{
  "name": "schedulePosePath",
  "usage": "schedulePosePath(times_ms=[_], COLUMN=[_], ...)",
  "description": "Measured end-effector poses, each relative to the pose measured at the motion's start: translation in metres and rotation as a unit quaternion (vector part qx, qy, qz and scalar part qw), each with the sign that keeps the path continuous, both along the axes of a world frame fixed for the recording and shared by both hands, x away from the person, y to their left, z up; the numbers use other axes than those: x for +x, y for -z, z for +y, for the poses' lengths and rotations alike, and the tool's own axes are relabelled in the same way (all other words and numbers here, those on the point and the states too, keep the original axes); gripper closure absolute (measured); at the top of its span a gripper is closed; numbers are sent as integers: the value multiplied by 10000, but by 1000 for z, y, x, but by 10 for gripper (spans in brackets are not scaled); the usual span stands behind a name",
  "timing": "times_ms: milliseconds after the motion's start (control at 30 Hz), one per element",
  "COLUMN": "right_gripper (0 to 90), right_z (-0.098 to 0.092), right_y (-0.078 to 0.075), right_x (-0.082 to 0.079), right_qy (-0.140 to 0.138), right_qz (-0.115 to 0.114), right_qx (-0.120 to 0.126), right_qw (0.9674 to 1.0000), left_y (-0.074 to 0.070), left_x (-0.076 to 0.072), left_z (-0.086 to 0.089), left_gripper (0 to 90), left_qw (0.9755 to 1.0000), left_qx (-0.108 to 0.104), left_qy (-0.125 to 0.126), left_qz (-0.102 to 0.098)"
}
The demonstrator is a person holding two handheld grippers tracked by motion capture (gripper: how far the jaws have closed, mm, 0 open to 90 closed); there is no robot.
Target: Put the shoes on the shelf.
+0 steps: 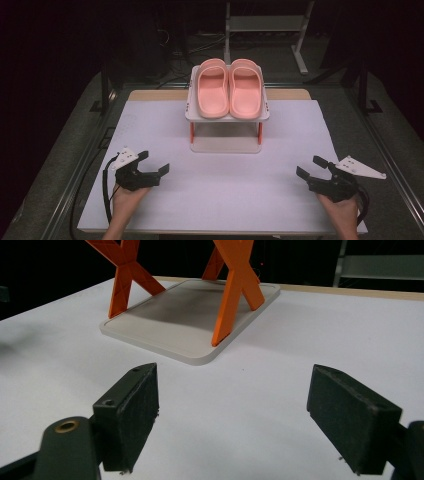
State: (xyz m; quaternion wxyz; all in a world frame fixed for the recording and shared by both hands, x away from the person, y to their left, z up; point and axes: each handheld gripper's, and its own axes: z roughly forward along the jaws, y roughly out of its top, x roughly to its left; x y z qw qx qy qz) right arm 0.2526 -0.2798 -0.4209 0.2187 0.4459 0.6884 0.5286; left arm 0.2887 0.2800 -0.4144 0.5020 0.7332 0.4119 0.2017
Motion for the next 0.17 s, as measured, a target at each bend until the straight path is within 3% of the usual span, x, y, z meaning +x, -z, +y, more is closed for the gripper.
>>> schedulePosePath(times_ms=[167], right_gripper=[200], right_z=[-2], right_y=[5], right_x=[-4], right_qy=[68], right_qz=[8], right_qx=[86], right_qw=[9999], left_y=[4], left_x=[-2], left_z=[-3], left_gripper=[34], left_qw=[10000], left_qx=[4], left_qy=[31], left_qz=[1])
